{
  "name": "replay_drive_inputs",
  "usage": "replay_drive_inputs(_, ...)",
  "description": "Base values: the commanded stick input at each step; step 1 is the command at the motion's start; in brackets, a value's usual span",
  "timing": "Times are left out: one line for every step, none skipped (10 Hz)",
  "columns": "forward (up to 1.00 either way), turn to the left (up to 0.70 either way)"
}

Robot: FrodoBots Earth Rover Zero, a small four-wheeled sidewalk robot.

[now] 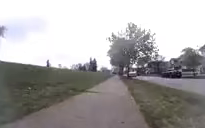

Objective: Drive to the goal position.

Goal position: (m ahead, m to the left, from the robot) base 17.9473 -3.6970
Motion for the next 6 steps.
replay_drive_inputs(1.00,0.00)
replay_drive_inputs(1.00,0.00)
replay_drive_inputs(1.00,0.00)
replay_drive_inputs(1.00,0.00)
replay_drive_inputs(1.00,0.00)
replay_drive_inputs(1.00,0.00)
